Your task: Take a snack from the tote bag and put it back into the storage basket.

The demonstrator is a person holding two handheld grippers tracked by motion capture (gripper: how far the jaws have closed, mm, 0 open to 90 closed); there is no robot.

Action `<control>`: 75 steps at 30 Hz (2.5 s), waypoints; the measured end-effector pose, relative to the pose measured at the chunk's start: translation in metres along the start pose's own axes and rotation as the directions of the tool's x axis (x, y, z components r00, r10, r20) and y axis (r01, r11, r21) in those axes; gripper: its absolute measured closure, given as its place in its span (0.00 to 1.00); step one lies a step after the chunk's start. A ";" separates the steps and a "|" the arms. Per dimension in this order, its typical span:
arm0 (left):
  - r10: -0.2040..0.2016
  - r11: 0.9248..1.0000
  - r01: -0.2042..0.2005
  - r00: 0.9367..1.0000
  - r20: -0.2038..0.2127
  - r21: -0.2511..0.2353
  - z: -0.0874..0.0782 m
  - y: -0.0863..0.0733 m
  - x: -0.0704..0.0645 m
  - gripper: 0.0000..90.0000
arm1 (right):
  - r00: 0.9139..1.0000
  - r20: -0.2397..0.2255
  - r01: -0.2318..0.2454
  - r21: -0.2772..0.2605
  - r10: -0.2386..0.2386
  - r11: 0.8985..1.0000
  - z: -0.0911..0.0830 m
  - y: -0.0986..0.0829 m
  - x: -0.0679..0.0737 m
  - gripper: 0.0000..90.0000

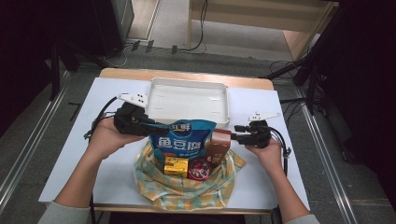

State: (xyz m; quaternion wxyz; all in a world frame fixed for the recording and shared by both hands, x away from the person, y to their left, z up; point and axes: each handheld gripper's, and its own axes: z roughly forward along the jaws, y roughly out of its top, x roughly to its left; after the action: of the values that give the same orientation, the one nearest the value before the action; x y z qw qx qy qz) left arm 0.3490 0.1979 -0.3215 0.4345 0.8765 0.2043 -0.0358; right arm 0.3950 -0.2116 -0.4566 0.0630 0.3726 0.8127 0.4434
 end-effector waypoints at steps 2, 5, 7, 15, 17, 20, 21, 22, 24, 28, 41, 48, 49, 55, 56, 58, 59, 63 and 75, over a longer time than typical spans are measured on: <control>-0.001 1.000 0.001 1.000 0.001 -0.003 0.000 0.000 0.000 0.94 | 1.000 0.001 -0.002 0.002 0.002 1.000 0.000 0.000 0.000 0.53; -0.018 1.000 0.018 1.000 0.007 -0.008 0.000 0.000 0.002 0.95 | 1.000 0.000 -0.004 0.002 0.004 1.000 0.000 0.000 0.000 0.53; -0.034 0.999 0.034 0.999 0.003 -0.017 0.000 0.000 0.003 0.95 | 1.000 0.001 -0.005 0.002 0.005 1.000 0.000 0.000 0.000 0.53; -0.061 0.997 0.061 0.998 -0.006 -0.041 -0.001 0.001 0.007 0.97 | 1.000 -0.001 -0.012 0.009 0.012 1.000 -0.002 -0.001 -0.001 0.52; -0.059 0.997 0.058 0.998 -0.031 -0.054 -0.001 0.002 0.005 0.97 | 1.000 -0.001 -0.014 0.009 0.014 1.000 -0.002 -0.002 -0.002 0.52; -0.066 0.996 0.064 0.997 -0.041 -0.068 -0.001 0.004 0.005 0.98 | 1.000 0.000 -0.022 0.009 0.022 1.000 -0.004 -0.002 -0.002 0.52; -0.069 0.995 0.066 0.997 -0.043 -0.073 -0.001 0.004 0.005 0.98 | 1.000 -0.001 -0.023 0.011 0.023 1.000 -0.004 -0.003 -0.002 0.52; -0.073 0.994 0.070 0.997 -0.036 -0.079 -0.001 0.005 0.005 0.98 | 1.000 -0.003 -0.024 0.012 0.024 1.000 -0.004 -0.003 -0.003 0.52; -0.078 0.993 0.075 0.997 -0.028 -0.092 -0.002 0.006 0.003 0.98 | 1.000 -0.003 -0.028 0.014 0.028 1.000 -0.004 -0.003 -0.003 0.51; -0.079 0.990 0.075 0.997 -0.024 -0.116 -0.004 0.010 0.000 0.98 | 1.000 -0.003 -0.026 0.014 0.026 1.000 -0.004 -0.003 -0.003 0.51; -0.058 0.987 0.056 0.998 -0.005 -0.148 -0.016 0.036 -0.008 0.98 | 1.000 -0.002 -0.015 0.020 0.015 1.000 -0.004 -0.003 0.000 0.52; -0.031 0.987 0.027 0.999 -0.021 -0.157 -0.026 0.053 -0.012 0.98 | 1.000 -0.002 -0.011 0.019 0.011 1.000 -0.004 -0.003 0.000 0.52; -0.031 0.987 0.026 0.999 -0.028 -0.158 -0.027 0.054 -0.013 0.98 | 1.000 0.002 -0.012 0.017 0.012 1.000 -0.004 -0.003 0.000 0.52; -0.009 0.989 0.001 0.998 -0.056 -0.148 -0.037 0.065 -0.018 0.99 | 1.000 -0.002 -0.012 0.021 0.012 1.000 -0.004 -0.003 0.001 0.52; -0.007 0.989 -0.003 0.998 -0.067 -0.147 -0.039 0.066 -0.019 0.99 | 1.000 -0.001 -0.012 0.021 0.012 1.000 -0.004 -0.003 0.001 0.52; -0.005 0.989 -0.006 0.997 -0.077 -0.150 -0.043 0.068 -0.020 0.99 | 1.000 -0.003 -0.012 0.020 0.012 1.000 -0.004 -0.003 0.001 0.52; -0.004 0.988 -0.008 0.997 -0.080 -0.153 -0.045 0.069 -0.020 0.98 | 1.000 0.002 -0.010 0.017 0.010 1.000 -0.005 -0.002 0.001 0.52; -0.014 0.986 -0.001 0.996 -0.092 -0.167 -0.056 0.069 -0.017 0.99 | 1.000 -0.003 -0.011 0.005 0.011 1.000 -0.006 -0.002 0.002 0.52; -0.045 0.984 0.013 0.984 -0.174 -0.179 -0.084 0.064 -0.006 0.99 | 1.000 -0.011 0.001 -0.001 -0.001 1.000 -0.005 0.000 0.005 0.52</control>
State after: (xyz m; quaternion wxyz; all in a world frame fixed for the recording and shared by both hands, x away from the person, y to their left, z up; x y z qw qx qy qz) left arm 0.3590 0.2265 -0.2202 0.4904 0.8308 0.2574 0.0544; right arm 0.3891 -0.2116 -0.4523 0.0593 0.3698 0.8130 0.4458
